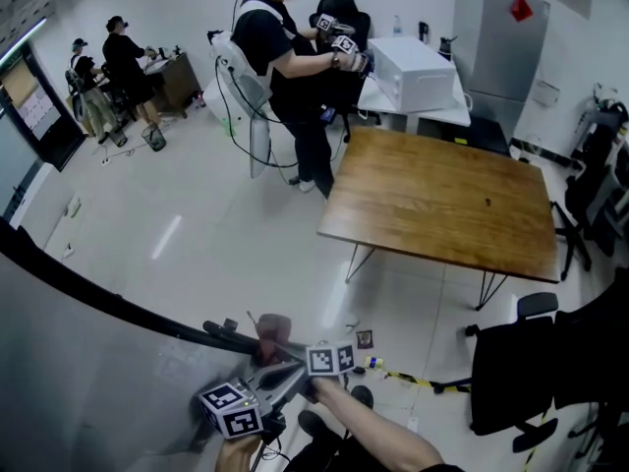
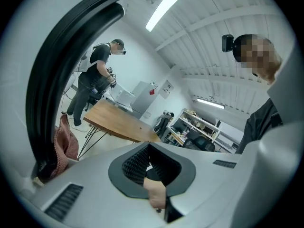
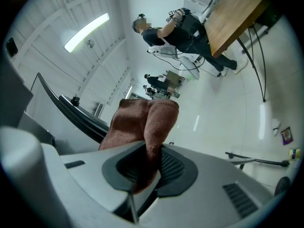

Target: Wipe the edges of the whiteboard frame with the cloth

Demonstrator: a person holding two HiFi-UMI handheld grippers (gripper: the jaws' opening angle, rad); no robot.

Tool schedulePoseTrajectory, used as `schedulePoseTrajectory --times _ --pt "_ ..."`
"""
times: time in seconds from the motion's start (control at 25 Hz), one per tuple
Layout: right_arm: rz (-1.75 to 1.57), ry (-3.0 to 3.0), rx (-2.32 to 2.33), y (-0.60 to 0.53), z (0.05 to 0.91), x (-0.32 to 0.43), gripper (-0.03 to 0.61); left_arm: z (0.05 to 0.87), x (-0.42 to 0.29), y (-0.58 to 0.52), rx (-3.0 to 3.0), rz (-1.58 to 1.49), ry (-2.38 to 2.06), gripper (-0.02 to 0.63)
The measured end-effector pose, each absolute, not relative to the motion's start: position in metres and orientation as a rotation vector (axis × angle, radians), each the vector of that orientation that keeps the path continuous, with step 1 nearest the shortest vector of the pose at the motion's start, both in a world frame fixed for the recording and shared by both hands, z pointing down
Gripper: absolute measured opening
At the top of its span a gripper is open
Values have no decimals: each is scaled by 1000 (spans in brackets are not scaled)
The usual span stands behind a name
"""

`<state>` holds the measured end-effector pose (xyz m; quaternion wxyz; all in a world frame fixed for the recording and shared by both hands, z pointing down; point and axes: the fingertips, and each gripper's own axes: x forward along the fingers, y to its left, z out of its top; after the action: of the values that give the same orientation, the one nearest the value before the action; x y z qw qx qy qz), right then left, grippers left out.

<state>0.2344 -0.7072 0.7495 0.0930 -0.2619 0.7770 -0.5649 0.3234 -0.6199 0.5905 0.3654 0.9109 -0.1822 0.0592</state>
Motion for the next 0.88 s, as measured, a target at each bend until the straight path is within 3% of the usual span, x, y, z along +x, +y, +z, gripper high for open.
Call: schedulePoseTrajectory --times 0.88 --pt "-1823 2227 -922 -694 824 223 71 626 313 -591 2279 176 -401 -11"
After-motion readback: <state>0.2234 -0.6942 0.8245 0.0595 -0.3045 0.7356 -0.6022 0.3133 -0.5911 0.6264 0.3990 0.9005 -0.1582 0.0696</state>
